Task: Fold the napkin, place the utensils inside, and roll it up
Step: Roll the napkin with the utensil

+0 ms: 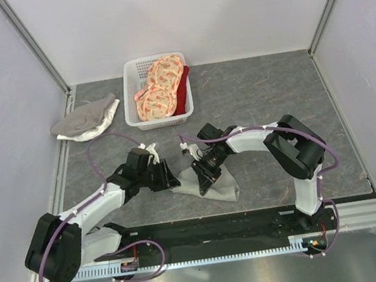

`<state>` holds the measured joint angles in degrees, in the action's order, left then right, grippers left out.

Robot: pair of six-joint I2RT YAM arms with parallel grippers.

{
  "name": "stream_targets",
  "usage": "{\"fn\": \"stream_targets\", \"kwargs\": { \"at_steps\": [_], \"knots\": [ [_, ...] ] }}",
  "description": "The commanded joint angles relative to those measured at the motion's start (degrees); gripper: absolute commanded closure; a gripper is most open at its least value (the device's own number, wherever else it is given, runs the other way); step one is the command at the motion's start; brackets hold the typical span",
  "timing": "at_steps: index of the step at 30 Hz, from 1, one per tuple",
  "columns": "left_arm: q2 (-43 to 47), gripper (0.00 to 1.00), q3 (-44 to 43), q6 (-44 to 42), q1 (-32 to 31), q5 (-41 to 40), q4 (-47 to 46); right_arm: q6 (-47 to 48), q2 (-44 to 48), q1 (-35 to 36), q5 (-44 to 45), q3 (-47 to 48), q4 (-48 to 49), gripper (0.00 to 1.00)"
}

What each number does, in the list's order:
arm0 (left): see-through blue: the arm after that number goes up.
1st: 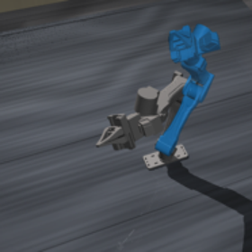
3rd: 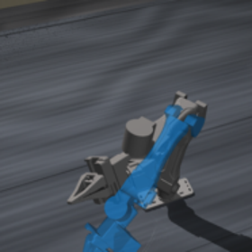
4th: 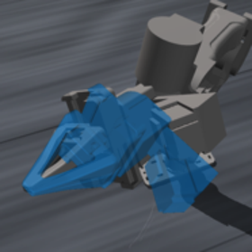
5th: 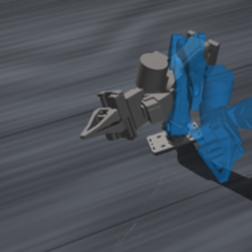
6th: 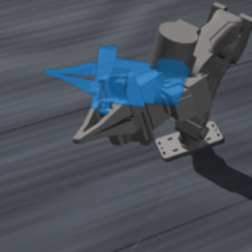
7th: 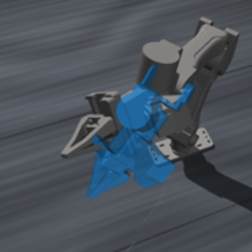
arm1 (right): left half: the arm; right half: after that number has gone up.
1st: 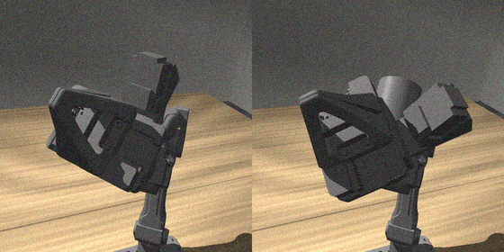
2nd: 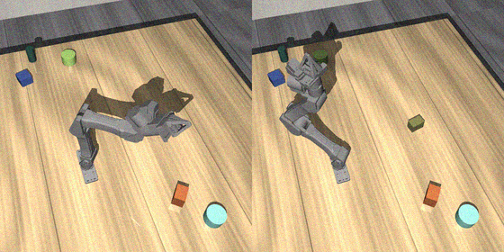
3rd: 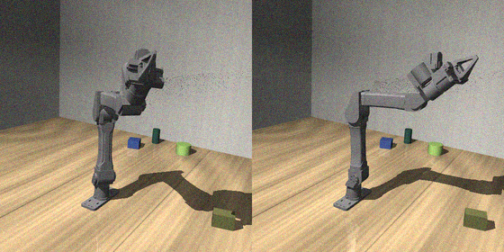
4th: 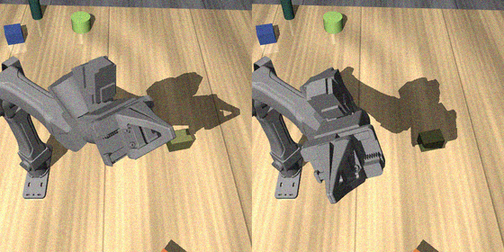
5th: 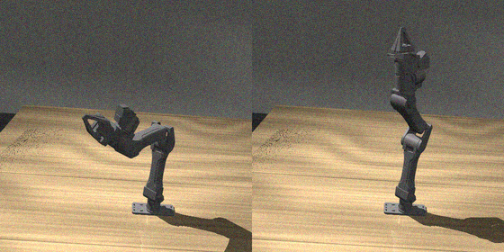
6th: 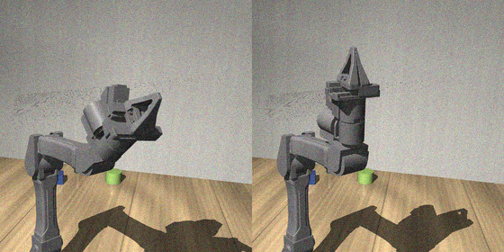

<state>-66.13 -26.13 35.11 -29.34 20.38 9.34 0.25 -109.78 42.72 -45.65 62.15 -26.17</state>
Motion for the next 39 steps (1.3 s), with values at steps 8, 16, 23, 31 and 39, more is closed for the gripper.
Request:
{"fn": "stream_targets", "kwargs": {
  "at_steps": [8, 16, 23, 31, 39],
  "knots": [
    [-3.4, 0.9, -0.8, 0.6, -1.1, -0.5, -2.8, -0.2, 0.2, 0.3, 9.3, -1.6, -1.3, 0.58],
    [-9.7, 0.98, -5.2, -0.7, -1.0, 0.7, 1.6, -9.8, 17.2, 2.1, 25.0, -6.0, -0.5, 0.31],
    [-13.2, 0.98, -10.6, -2.2, -1.0, 2.7, 6.4, -11.8, 29.1, 14.6, 49.6, -10.6, -0.5, 0.19],
    [-16.0, 0.98, -12.2, -3.1, -1.0, 5.7, 7.4, -10.1, 26.5, 25.6, 63.7, -11.7, 5.2, 0.17],
    [-17.3, 0.98, -12.9, -3.7, -1.0, 6.8, 7.4, -7.7, 16.8, 27.8, 67.8, -9.9, 8.0, 0.25]
  ]
}}
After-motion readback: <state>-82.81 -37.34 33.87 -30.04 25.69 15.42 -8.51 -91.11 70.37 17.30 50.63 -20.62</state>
